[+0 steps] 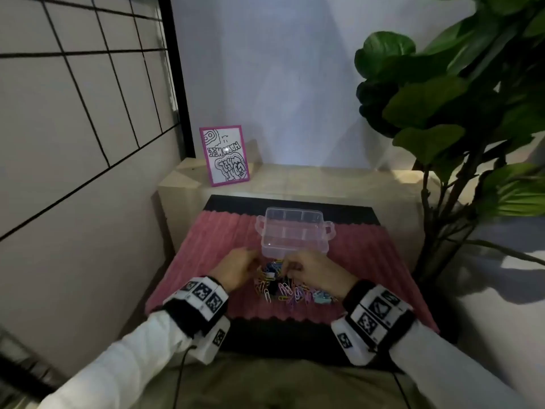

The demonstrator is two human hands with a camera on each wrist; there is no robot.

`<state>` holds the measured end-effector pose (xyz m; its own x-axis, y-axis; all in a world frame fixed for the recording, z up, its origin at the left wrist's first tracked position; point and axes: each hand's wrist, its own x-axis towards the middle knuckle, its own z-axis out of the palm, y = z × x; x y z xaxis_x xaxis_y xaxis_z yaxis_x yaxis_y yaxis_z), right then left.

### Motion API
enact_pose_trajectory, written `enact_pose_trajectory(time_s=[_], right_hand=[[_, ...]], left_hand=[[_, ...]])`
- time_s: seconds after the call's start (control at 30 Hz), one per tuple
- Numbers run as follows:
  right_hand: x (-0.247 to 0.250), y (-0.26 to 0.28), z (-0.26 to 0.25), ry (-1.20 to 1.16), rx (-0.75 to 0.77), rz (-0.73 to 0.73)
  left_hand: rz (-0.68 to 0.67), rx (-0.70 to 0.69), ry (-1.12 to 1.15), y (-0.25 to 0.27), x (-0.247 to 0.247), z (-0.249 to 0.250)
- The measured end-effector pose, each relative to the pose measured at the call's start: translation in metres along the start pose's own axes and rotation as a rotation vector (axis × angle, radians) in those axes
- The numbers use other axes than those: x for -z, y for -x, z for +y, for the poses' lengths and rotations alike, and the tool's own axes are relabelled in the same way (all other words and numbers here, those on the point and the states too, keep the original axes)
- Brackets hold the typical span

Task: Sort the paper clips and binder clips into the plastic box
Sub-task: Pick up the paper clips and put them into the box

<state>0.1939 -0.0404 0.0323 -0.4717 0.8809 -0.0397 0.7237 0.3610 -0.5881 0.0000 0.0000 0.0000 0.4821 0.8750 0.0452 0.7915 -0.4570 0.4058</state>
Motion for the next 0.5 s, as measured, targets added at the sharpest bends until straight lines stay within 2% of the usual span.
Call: enact_pose_trajectory(time_s=[0.17, 0.27, 0.37, 0.5], right_hand=[[-0.002, 0.0, 0.003, 0.095, -0.009, 0.045], [-0.01, 0.004, 0.007, 0.105, -0.027, 0.025], [-0.019, 0.001, 0.013, 0.257, -0.031, -0.032], [-0.027, -0.004, 0.016, 0.341, 0.034, 0.006]], left_hand=[[-0.128, 0.135, 0.026, -0.01, -0.011, 0.008], [-0.104, 0.161, 0.098, -0.016, -0.012, 0.006], [-0.099, 0.178, 0.201, -0.018, -0.011, 0.0], [-0.063, 0.16, 0.267, -0.013, -0.011, -0.007]])
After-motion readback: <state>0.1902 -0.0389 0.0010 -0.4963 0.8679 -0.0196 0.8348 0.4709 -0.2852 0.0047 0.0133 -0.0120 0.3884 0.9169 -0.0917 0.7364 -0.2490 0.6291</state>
